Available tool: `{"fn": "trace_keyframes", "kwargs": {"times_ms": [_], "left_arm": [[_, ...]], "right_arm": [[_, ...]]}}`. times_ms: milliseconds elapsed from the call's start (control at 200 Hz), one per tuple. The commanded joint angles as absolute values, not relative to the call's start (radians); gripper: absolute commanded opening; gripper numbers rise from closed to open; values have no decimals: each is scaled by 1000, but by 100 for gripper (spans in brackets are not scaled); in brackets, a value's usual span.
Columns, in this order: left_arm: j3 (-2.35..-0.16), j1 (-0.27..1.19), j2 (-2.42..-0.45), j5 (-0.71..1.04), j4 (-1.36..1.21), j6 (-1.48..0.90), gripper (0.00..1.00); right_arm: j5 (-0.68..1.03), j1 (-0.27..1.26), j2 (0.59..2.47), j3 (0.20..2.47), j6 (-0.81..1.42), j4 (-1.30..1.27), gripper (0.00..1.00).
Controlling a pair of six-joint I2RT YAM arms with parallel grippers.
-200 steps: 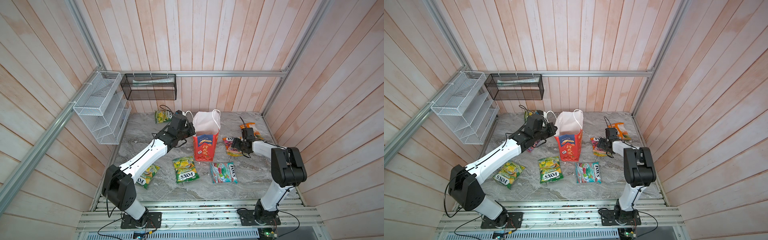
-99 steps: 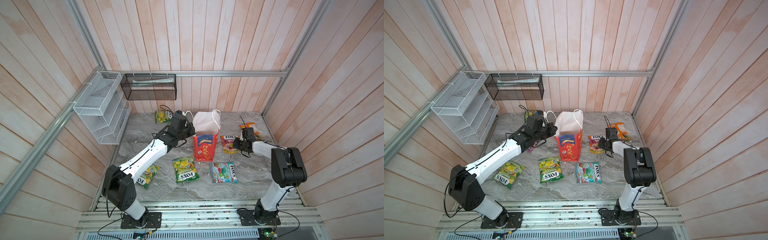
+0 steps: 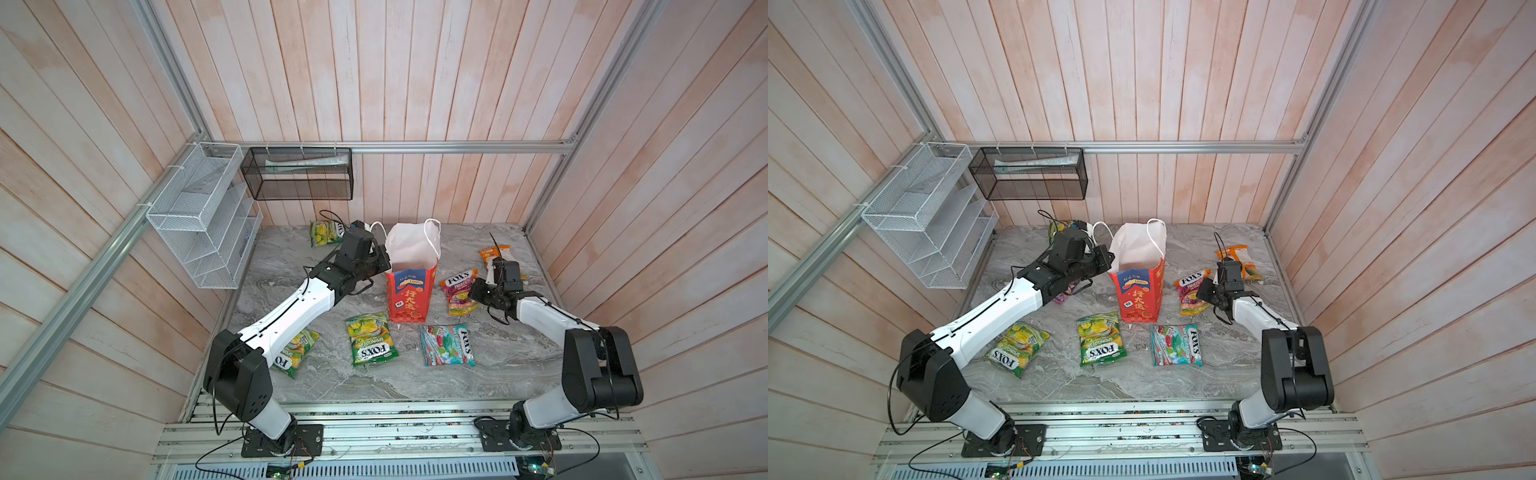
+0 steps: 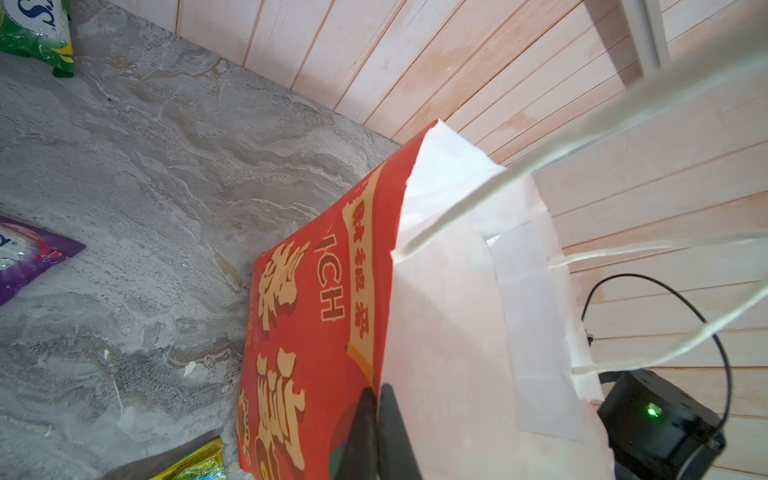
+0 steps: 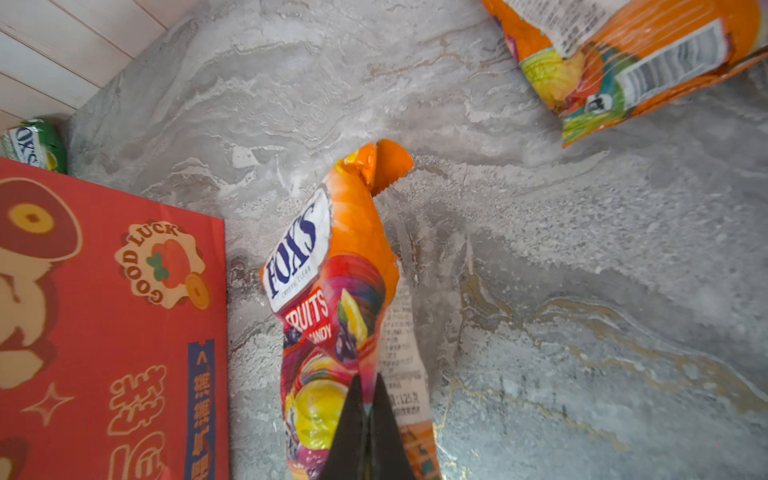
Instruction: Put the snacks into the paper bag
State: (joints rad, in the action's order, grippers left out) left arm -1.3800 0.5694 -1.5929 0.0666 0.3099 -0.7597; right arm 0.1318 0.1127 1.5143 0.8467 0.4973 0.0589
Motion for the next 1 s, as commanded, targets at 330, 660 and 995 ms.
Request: {"fn": "trace_keyframes", "kwargs": {"times_ms": [330,660,995], "left_arm": [[-1408,566,-1551,56,332,-744,0],[-1410,565,-1548,95,325,-749,0],[-1410,579,-1536,98,324,-763,0]], "right_arm": [[37,115,1328,778,530,3,0],[-102,181,1038,744,546,26,0],[-231,314,838,823,518,77,0]]}}
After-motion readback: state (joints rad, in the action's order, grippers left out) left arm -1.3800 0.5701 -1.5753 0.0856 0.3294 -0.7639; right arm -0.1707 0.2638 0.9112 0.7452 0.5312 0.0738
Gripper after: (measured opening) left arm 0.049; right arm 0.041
